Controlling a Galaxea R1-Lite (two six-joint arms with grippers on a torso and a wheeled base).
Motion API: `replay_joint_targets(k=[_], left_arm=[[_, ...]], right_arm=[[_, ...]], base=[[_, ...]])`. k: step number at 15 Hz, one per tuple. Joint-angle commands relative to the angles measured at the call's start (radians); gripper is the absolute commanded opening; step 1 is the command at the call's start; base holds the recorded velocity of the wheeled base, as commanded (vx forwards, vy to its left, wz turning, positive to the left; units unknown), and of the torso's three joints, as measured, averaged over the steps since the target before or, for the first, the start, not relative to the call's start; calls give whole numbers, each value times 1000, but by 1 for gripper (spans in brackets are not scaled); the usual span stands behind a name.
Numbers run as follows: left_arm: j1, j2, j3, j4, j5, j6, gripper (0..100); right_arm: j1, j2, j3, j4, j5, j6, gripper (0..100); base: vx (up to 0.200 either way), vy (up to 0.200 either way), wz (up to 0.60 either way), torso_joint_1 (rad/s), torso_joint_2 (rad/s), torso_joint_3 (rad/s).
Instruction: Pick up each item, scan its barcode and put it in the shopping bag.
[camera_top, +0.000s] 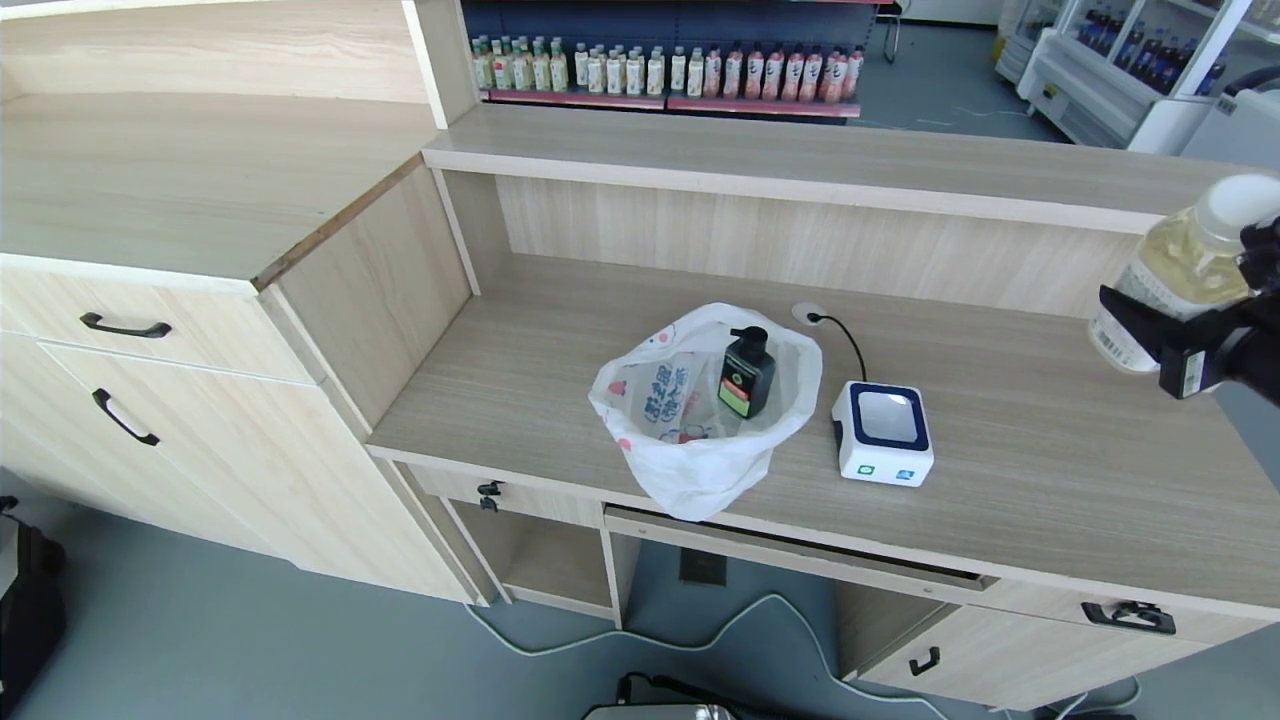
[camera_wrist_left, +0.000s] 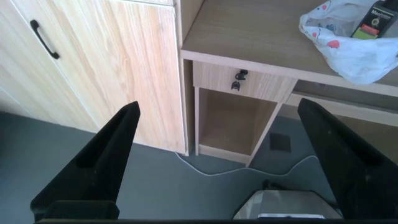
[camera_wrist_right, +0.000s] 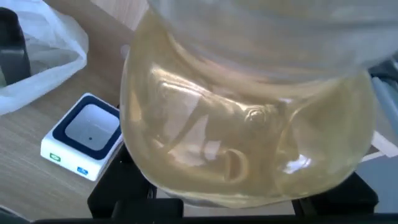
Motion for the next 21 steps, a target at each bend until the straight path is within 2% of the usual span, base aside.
replay_joint_targets(k=[1,3,5,6,8,10,21], left_arm=[[0,0,0,0,0,-1,100],[0,0,0,0,0,0,100],[0,0,0,0,0,0,100],[0,0,0,0,0,-1,100],[0,0,0,0,0,0,100],[0,0,0,0,0,0,100],[0,0,0,0,0,0,100]], right_arm=[[63,56,-9,-85,24,-11,0],[106,114,-51,-94,24,-12,0],[186,192,-97,-111,41,21,0],[215,223,-101,-147,81,34,0],[250,281,-86,-176,231,176,0],[252,344,-74,-165,267,274,0],[278,603,-114,-209,267,316,0]], base=[[0,0,600,2,2,2],[0,0,600,2,-2,0],[0,0,300,-1,4,4],[0,0,0,0,0,0],[0,0,0,0,0,0],[0,0,0,0,0,0],[0,0,0,0,0,0]])
